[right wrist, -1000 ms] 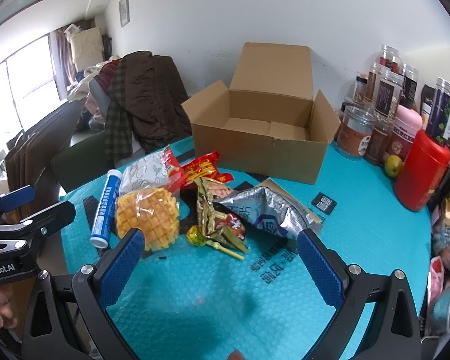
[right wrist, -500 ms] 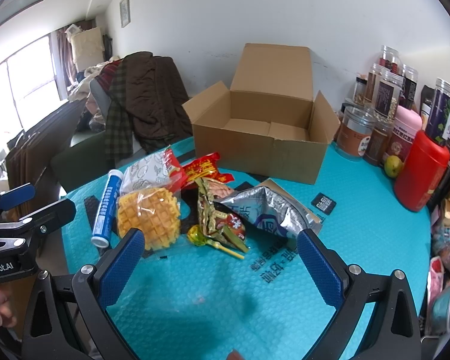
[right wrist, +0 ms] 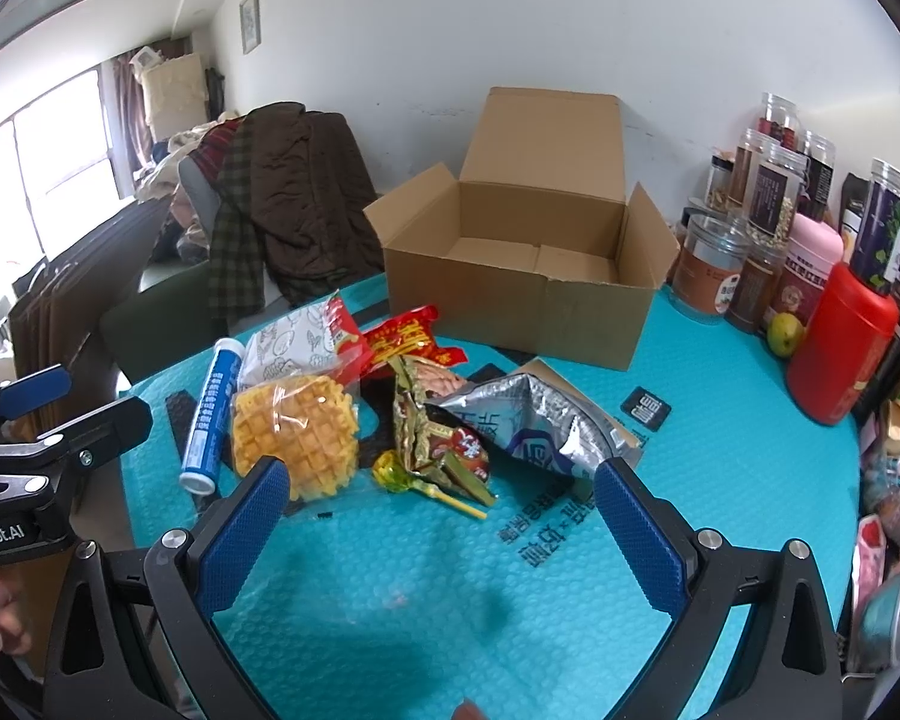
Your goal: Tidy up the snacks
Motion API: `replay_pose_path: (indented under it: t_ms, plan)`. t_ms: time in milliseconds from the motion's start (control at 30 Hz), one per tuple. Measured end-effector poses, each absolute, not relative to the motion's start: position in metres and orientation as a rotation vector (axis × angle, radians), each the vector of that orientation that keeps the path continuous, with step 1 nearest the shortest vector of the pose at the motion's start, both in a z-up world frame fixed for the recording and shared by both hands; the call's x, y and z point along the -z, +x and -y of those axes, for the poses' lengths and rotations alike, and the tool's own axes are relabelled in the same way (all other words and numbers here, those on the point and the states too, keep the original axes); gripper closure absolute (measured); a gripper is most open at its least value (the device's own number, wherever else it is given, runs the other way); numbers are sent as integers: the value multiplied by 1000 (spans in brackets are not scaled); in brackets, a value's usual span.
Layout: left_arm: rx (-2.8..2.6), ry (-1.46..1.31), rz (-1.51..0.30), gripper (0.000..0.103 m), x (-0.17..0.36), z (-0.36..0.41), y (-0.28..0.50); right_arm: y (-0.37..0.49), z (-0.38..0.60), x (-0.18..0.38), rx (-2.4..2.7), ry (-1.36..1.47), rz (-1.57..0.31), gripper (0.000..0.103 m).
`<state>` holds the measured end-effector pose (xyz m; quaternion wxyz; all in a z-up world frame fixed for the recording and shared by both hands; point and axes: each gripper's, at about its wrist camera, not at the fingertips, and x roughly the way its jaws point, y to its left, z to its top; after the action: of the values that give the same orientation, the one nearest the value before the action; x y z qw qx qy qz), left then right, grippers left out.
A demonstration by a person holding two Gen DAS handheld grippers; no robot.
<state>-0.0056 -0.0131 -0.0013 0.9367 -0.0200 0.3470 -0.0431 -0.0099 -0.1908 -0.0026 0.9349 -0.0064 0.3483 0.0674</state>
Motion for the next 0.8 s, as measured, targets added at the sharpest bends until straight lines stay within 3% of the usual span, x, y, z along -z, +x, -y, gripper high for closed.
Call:
replay_pose_path:
  t_ms: [800]
  plan:
    - [131, -72, -754, 1, 34, 6, 5, -1, 192, 22, -160, 13, -744, 0]
